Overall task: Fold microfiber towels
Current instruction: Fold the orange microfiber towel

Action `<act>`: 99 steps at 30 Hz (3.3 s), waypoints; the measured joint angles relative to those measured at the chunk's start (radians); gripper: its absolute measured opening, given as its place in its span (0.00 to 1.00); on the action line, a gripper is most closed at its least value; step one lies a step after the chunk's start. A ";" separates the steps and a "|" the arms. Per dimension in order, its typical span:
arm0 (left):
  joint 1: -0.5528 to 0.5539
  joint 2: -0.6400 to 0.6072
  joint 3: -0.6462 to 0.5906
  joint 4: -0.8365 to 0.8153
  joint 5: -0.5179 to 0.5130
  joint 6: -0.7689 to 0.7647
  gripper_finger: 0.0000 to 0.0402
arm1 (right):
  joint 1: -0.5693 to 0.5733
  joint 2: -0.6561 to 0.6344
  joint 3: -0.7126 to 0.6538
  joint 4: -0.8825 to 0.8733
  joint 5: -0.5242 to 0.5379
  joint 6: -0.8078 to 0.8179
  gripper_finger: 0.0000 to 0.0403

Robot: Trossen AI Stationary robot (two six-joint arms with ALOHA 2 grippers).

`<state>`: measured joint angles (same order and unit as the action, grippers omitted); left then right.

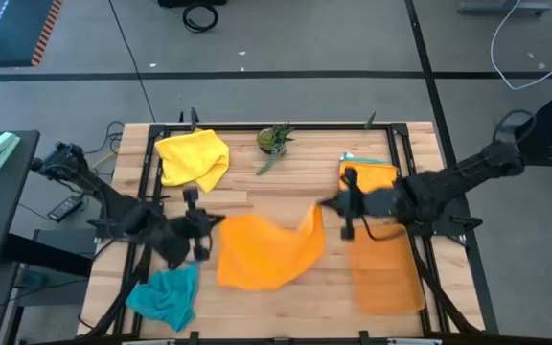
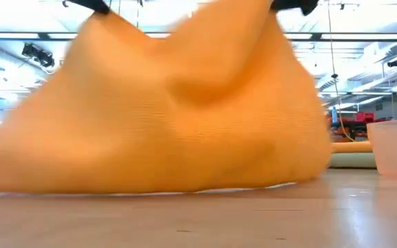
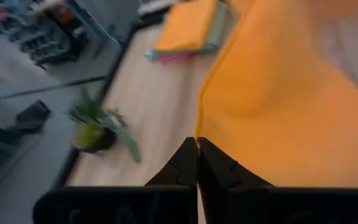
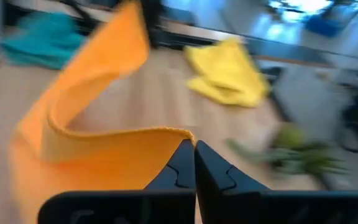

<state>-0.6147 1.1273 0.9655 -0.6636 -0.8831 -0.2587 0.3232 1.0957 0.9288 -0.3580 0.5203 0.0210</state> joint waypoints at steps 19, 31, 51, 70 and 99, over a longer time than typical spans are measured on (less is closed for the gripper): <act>-0.048 -0.179 -0.249 0.425 0.382 0.008 0.01 | 0.103 0.070 -0.001 -0.024 -0.297 0.100 0.00; -0.261 0.153 -0.667 1.209 0.424 -0.388 0.02 | 0.353 0.463 -0.323 0.595 -0.281 0.644 0.00; -0.234 0.090 -0.583 0.837 0.287 -0.471 0.03 | 0.298 0.278 -0.235 0.146 -0.120 0.733 0.00; -0.098 0.087 -0.583 0.529 0.202 -0.534 0.03 | -0.010 0.382 -0.236 0.016 -0.058 0.725 0.00; 0.025 0.075 -0.583 0.398 0.157 -0.519 0.01 | -0.133 0.378 -0.236 -0.005 -0.027 0.708 0.00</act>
<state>-0.5893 1.2026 0.3820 -0.2659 -0.7261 -0.7777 0.1899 1.4734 0.6926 -0.3629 0.4931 0.7289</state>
